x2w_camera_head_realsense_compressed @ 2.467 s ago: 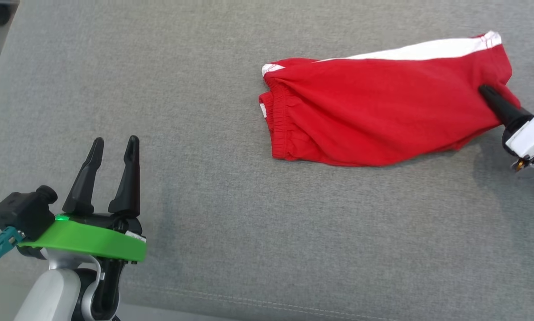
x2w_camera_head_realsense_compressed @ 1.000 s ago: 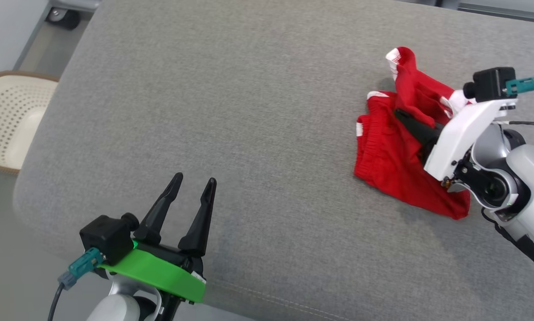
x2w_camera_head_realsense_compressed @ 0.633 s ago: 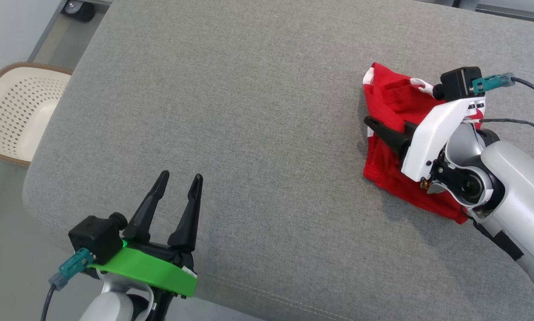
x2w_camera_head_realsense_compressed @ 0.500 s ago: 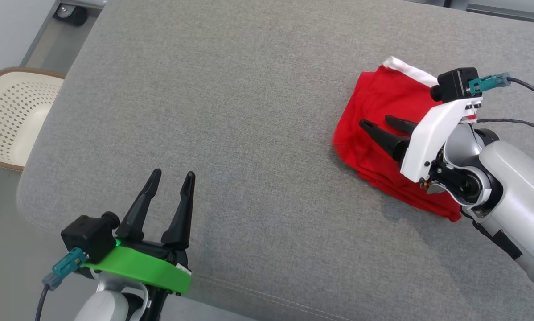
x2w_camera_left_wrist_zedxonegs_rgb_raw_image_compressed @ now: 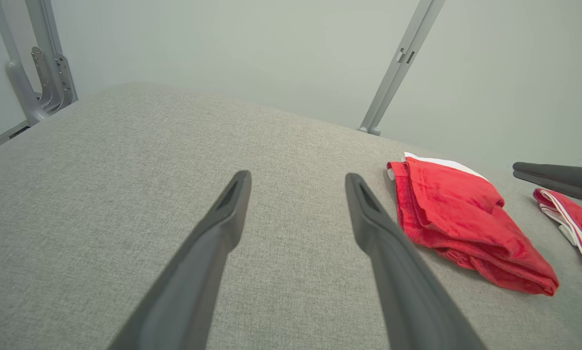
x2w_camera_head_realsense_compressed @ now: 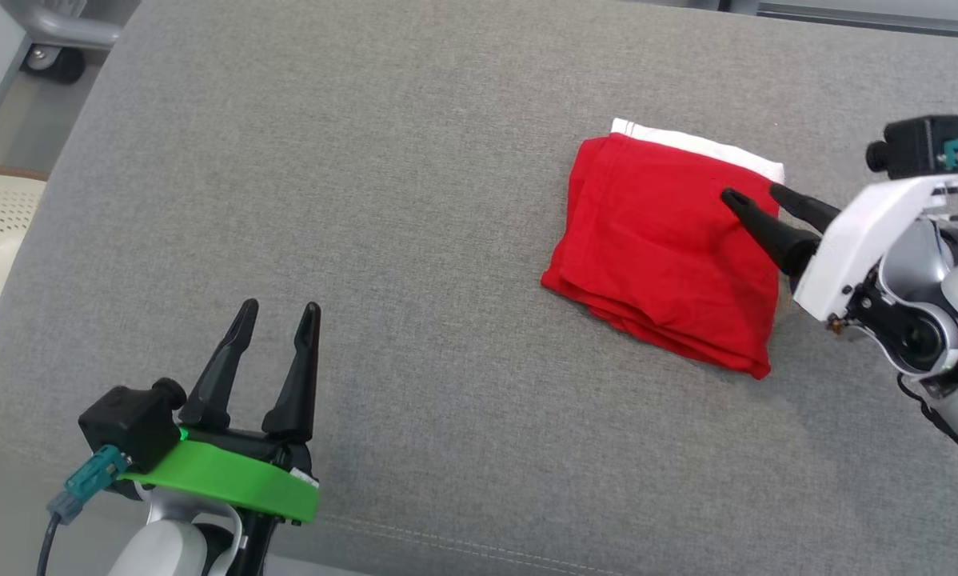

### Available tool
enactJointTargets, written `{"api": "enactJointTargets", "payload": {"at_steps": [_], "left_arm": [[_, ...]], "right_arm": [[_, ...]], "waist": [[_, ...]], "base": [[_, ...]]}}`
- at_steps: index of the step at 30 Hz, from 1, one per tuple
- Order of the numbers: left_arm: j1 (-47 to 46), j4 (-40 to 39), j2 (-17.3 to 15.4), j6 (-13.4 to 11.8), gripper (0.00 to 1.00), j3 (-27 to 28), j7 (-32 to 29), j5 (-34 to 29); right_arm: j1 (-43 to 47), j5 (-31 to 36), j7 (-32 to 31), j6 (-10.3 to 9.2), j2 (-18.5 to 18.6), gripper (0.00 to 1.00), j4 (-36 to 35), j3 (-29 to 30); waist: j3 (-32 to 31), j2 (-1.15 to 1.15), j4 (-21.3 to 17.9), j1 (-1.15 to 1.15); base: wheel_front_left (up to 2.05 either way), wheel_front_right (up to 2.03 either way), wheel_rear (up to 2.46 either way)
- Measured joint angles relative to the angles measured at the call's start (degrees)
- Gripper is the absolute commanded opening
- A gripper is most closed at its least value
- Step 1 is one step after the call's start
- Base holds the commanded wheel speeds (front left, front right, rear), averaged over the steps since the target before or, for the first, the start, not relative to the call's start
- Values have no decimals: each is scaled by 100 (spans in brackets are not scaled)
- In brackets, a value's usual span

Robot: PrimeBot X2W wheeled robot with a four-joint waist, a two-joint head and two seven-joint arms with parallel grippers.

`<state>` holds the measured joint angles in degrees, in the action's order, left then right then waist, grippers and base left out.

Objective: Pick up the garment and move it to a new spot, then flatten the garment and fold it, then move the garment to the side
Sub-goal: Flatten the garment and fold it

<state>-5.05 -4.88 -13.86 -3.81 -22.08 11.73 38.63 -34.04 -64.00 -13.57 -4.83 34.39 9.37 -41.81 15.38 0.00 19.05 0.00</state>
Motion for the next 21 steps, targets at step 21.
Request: {"api": "enactJointTargets", "payload": {"at_steps": [21], "left_arm": [[-90, -113, 52, 8, 100, -194, -8, -1]], "right_arm": [[765, -771, 330, -100, -122, 100, 367, 471]], "waist": [[374, 0, -95, 0]], "base": [[0, 0, 0]]}}
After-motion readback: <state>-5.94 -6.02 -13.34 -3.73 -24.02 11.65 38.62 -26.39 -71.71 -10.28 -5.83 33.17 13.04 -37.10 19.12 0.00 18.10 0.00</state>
